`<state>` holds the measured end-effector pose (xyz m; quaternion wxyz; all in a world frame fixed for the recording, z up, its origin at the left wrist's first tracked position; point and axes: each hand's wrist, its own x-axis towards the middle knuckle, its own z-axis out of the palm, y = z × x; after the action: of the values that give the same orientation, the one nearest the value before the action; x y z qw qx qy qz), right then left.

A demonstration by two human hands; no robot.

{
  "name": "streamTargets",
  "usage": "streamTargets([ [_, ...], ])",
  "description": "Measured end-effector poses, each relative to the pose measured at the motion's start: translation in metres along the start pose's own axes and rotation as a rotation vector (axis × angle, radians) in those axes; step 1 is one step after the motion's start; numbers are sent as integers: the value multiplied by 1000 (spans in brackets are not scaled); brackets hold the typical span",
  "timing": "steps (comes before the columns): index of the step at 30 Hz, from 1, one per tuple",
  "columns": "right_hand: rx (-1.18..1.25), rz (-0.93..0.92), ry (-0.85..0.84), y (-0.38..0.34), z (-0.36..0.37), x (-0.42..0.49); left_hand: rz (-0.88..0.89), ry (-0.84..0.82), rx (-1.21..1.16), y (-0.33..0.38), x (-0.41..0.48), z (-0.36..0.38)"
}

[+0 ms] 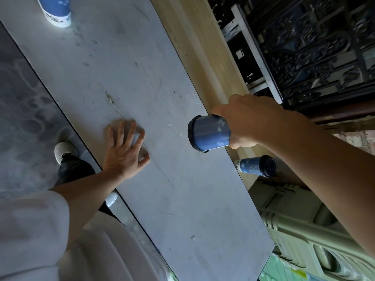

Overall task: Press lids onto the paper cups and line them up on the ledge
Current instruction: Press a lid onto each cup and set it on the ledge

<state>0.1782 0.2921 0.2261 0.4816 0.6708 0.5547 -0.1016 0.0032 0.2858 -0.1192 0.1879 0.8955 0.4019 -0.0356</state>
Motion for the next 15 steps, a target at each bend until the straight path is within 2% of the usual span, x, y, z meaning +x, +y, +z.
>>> streamTargets([
  [5,40,10,-63,7,5,6,8,-29,13,0,1,0],
  [7,203,-29,-135,14,8,14,12,-66,20,2,0,-2],
  [9,586,-62,-253,23,11,26,1,-103,15,4,1,-6],
  [11,1126,-119,-328,31,17,42,-3,-134,-42,9,8,-14],
  [13,1643,-147,-262,36,23,72,58,-129,-73,13,25,-23],
  [15,2051,-65,-109,39,26,110,120,-109,-79,14,57,-36],
])
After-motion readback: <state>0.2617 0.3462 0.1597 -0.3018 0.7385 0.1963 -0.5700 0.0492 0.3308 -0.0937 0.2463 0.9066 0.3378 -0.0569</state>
